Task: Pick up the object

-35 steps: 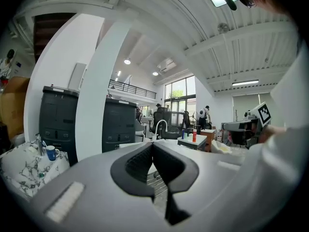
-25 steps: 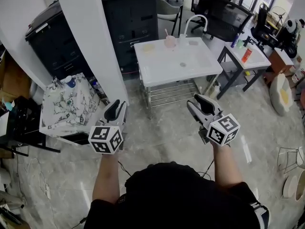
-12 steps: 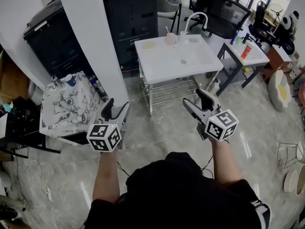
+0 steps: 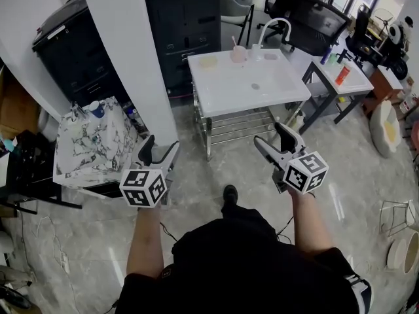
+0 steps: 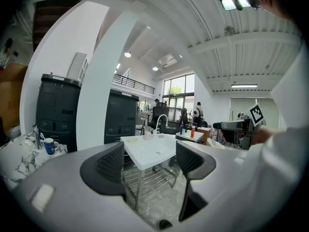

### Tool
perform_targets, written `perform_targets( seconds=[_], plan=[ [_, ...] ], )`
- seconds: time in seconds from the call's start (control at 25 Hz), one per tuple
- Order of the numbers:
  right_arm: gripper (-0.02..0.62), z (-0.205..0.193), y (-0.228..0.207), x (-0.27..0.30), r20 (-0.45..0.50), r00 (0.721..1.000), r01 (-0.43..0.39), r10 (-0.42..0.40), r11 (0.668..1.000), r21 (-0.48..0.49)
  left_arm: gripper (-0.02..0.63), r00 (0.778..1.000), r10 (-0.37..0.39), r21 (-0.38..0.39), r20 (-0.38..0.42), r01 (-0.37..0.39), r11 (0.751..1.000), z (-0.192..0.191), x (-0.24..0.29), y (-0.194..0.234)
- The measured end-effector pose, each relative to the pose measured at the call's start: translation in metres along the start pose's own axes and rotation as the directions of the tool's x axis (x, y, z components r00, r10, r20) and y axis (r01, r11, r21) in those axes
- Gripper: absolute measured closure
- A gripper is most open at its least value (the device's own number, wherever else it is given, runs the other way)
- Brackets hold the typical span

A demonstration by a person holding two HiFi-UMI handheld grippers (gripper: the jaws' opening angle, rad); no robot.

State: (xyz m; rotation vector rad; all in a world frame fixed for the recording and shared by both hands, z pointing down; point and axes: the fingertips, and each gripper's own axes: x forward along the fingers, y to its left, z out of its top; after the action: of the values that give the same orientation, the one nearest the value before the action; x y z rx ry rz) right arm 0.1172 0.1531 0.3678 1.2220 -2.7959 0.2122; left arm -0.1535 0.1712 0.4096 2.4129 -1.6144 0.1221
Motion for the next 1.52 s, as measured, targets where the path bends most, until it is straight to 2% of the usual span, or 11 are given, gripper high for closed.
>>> perform_targets(
  seconds=[0.28, 0.72, 0.88, 1.04, 1.24, 1.52],
  plan=[
    [0.267, -0.014, -0.047, 0.045, -0.023, 1.0, -0.014, 0.015, 0.999, 0.035, 0.281, 0.999, 0.021, 0.002, -0.033, -0.021, 1.0, -0.001, 0.055, 0.021],
    [0.267, -0.036, -0.16, 0.136, -0.09, 0.993, -0.061, 0.074, 0.988, 0.142, 0.281, 0.994, 0.054, -0.026, -0.095, -0.057, 0.998, 0.009, 0.188, 0.047],
    [0.267, -0.031, -0.192, 0.159, -0.09, 0.989, -0.098, 0.115, 0.98, 0.176, 0.281, 0.991, 0.063, -0.019, -0.118, -0.066, 0.998, 0.025, 0.228, 0.047],
    [0.267, -0.017, -0.224, 0.174, -0.066, 0.988, -0.123, 0.137, 0.976, 0.183, 0.281, 0.991, 0.078, -0.015, -0.106, -0.08, 0.997, 0.046, 0.263, 0.046],
    [0.267, -0.008, -0.247, 0.189, -0.049, 0.987, -0.144, 0.156, 0.972, 0.186, 0.281, 0.992, 0.068, -0.006, -0.105, -0.069, 0.998, 0.054, 0.292, 0.04],
    [0.267, -0.015, -0.267, 0.213, -0.067, 0.987, -0.131, 0.147, 0.971, 0.201, 0.282, 0.991, 0.056, -0.025, -0.123, -0.059, 0.998, 0.054, 0.327, 0.059]
  ],
)
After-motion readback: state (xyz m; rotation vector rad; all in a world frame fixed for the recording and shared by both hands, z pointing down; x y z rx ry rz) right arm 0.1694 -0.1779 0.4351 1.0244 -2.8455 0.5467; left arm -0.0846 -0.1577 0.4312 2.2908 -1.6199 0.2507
